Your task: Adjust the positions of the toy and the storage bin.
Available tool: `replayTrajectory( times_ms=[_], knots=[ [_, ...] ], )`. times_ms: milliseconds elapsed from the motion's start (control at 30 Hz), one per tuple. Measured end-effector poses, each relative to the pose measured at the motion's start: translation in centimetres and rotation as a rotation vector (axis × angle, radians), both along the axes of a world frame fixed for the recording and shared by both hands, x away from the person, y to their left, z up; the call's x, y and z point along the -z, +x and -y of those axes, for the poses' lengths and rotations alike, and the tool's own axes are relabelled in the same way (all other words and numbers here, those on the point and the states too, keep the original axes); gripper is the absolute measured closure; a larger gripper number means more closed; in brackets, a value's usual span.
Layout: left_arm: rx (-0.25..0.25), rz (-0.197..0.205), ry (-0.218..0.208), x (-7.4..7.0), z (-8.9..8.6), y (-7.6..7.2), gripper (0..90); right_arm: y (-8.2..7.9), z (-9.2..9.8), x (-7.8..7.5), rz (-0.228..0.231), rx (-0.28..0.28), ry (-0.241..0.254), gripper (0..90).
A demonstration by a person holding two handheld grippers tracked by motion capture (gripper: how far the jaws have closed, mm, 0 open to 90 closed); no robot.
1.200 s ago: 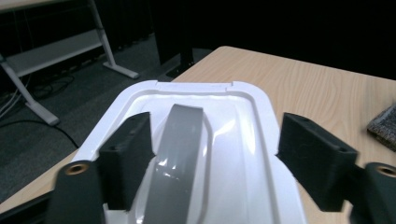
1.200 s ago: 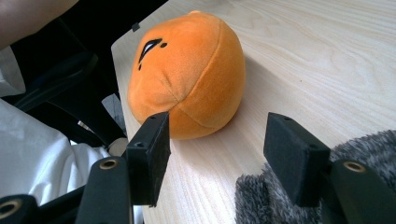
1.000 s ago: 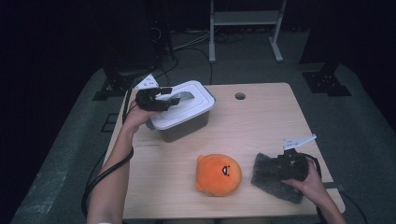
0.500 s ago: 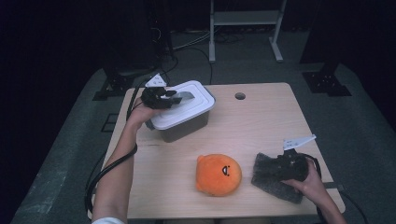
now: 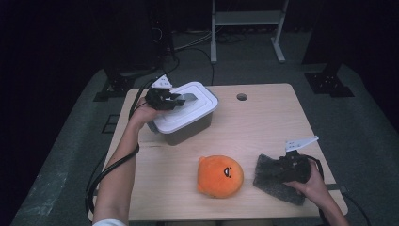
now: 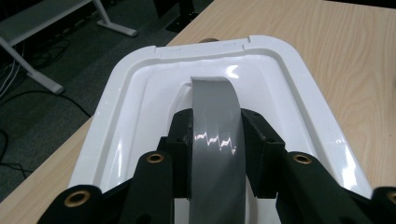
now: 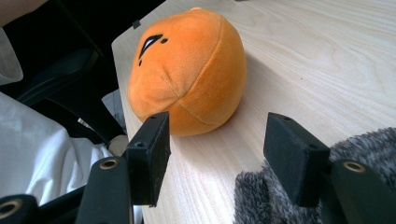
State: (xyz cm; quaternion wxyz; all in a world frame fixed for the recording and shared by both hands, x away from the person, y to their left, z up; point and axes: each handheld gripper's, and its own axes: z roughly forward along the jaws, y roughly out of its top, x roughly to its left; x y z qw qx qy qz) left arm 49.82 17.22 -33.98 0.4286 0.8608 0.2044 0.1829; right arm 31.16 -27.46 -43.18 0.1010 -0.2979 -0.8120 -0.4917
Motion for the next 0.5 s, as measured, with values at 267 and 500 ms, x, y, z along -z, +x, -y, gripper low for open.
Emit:
replayTrajectory(
  times_ms=[267,500],
  knots=[
    [0.062,-0.023,0.010,-0.2,0.8,-0.5,66.8,0.0,0.1,0.0,-0.001,0.006,0.007,39.9],
    [0.108,-0.039,0.015,-0.3,2.3,-1.0,66.7,0.0,0.1,-0.1,0.004,0.002,0.004,39.9]
  ],
)
